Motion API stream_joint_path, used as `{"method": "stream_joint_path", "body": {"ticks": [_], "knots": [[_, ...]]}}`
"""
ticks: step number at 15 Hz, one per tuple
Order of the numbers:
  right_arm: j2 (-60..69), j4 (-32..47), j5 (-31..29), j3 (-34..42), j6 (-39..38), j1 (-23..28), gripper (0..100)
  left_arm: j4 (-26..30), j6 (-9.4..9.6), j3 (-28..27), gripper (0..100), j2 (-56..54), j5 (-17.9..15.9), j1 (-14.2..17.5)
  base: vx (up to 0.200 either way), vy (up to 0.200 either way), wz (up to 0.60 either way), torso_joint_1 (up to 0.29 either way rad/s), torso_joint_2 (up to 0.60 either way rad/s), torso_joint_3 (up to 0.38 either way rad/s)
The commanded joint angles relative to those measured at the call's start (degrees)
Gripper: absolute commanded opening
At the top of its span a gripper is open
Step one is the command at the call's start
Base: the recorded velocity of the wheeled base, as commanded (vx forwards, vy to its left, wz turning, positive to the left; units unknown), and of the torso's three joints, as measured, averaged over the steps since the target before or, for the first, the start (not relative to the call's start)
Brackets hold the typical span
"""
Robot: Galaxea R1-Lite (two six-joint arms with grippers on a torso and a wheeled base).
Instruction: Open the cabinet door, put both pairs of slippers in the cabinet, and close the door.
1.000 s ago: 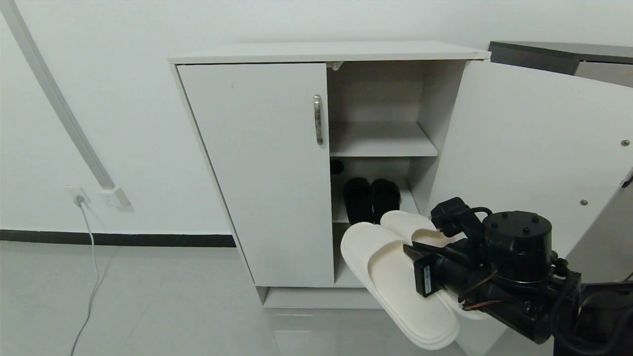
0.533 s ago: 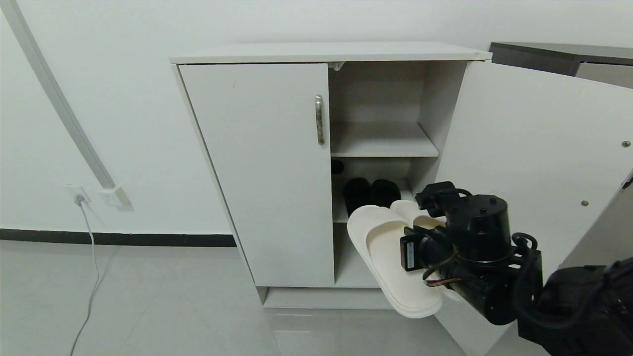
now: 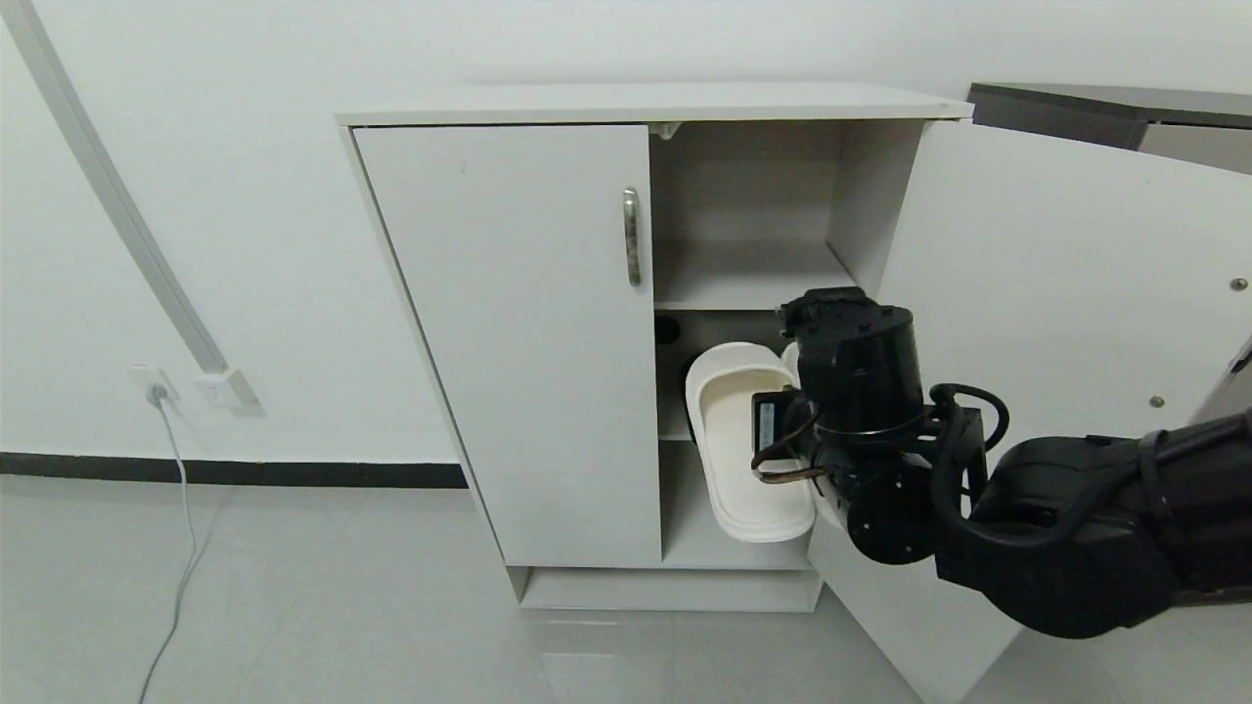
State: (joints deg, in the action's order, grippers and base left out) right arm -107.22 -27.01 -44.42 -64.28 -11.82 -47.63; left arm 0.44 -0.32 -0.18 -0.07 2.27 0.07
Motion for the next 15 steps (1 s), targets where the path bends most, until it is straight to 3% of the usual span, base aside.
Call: {"method": "stream_joint_path", "body": {"ticks": [1,12,15], "knots": [[0.1,-0.5,0.2,-3.5,1.6,-0.1,0,0.0,-0.03,0.0,0,0.1,0.0,0.0,0.0,0.0,0.0,0.0,0.0,0.0],[-2.3,-0.3,0.5,-8.8,3.4,1.9,0,-0.1,-0.03,0.0,0,0.1,0.1,0.0,0.0,0.0,0.0,0.0,0.0,0.0],[-2.3,-0.3,0.5,-9.0,3.4,1.9,0,-0.1,0.05,0.0,0,0.1,0.1,0.0,0.2,0.0,0.0,0.004,0.0,0.005]]}}
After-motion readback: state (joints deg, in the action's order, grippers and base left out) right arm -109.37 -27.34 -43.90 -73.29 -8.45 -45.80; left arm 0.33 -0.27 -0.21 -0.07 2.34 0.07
